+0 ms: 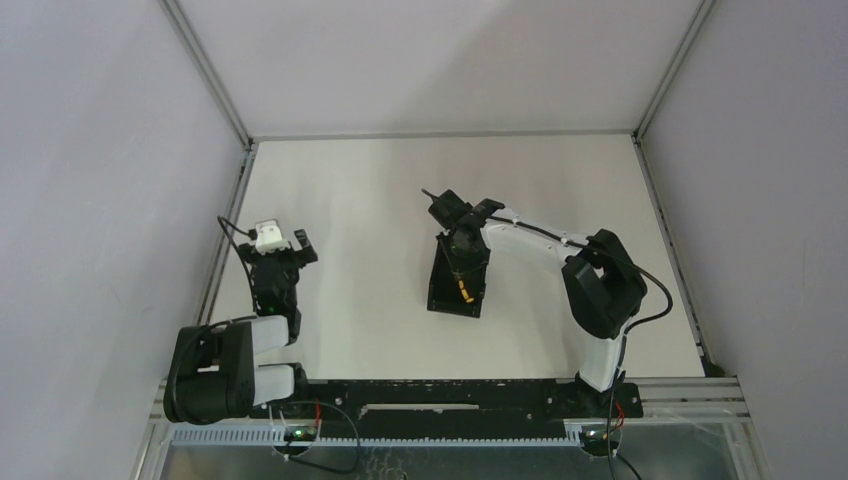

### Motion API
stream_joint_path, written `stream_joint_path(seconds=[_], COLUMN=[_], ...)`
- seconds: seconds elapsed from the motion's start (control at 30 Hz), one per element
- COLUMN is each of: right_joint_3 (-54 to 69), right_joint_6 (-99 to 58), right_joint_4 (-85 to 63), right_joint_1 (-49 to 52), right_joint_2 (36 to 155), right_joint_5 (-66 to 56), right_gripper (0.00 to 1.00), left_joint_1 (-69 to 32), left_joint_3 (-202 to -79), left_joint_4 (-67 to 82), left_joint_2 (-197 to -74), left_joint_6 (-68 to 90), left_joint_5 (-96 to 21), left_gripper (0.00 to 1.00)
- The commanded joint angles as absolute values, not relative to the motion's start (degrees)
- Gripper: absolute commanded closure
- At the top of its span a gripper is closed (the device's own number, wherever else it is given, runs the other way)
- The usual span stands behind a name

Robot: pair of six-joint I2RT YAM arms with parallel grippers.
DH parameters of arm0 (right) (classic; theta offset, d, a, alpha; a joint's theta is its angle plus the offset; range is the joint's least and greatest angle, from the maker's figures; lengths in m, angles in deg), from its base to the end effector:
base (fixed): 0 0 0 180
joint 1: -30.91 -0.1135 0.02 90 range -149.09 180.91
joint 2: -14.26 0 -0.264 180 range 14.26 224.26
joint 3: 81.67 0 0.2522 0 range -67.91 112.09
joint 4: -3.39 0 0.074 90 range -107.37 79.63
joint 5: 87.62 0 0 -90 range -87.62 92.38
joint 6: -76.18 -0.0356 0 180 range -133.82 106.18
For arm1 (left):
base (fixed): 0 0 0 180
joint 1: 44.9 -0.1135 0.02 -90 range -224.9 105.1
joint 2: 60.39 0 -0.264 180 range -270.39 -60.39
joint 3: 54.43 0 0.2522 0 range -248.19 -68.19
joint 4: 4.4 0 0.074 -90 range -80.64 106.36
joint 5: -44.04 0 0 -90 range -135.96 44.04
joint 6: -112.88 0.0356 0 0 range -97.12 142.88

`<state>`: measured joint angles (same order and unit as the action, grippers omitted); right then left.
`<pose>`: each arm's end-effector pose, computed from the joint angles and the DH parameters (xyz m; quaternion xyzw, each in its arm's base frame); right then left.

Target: Put the screwdriver in the bin

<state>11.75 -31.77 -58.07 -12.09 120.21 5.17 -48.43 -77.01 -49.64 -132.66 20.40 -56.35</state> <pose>0.2710 0.2504 0.2073 -0.2114 0.9671 0.0498 0.1322 0.2106 0.0194 0.1642 -0.0997 0.7268 0.0727 0.6757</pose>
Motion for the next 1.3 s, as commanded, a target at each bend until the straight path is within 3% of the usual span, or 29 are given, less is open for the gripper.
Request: stream_joint_path(seconds=[0.0,0.13,0.4,0.43,0.47,0.5,0.53,0.7,0.93,1.27], right_joint_3=[11.33,11.29,12.91,13.02,13.05,13.0,12.87,7.78,-9.3,-33.32], right_joint_6=[-31.47,-32.33,-33.49,-33.21,-32.91,-32.57,-32.09,-29.15,-30.93,-36.41], right_joint_4=[-55.88,-55.98,-57.16,-57.13,-56.94,-56.6,-56.15,-48.88,-35.89,-30.77], right_joint_1=[-12.73,-12.9,-13.1,-13.08,-13.12,-13.06,-13.04,-12.16,-8.04,6.06], right_joint_2=[120.5,118.68,108.4,106.73,104.9,103.1,101.04,89.08,70.72,52.75], right_joint_5=[8.56,9.18,9.55,9.65,9.68,9.68,9.62,9.6,10.71,10.45], right_gripper=[0.74,0.58,0.51,0.46,0.36,0.16,0.02,0.0,0.0,0.0], left_joint_1=[-48.18,-48.14,-48.17,-48.15,-48.18,-48.16,-48.15,-48.16,-48.2,-48.15], left_joint_3=[-79.22,-79.18,-79.19,-79.2,-79.26,-79.22,-79.18,-79.18,-79.2,-79.18], left_joint_4=[-51.37,-51.37,-51.37,-51.37,-51.37,-51.37,-51.37,-51.37,-51.37,-51.37], left_joint_2=[-132.55,-132.55,-132.55,-132.55,-132.55,-132.55,-132.55,-132.53,-132.56,-132.55], left_joint_6=[21.32,21.35,21.35,21.36,21.31,21.35,21.35,21.36,21.33,21.31], left_joint_5=[-56.77,-56.82,-56.78,-56.77,-56.79,-56.78,-56.85,-56.81,-56.82,-56.78], left_gripper=[0.0,0.0,0.0,0.0,0.0,0.0,0.0,0.0,0.0,0.0])
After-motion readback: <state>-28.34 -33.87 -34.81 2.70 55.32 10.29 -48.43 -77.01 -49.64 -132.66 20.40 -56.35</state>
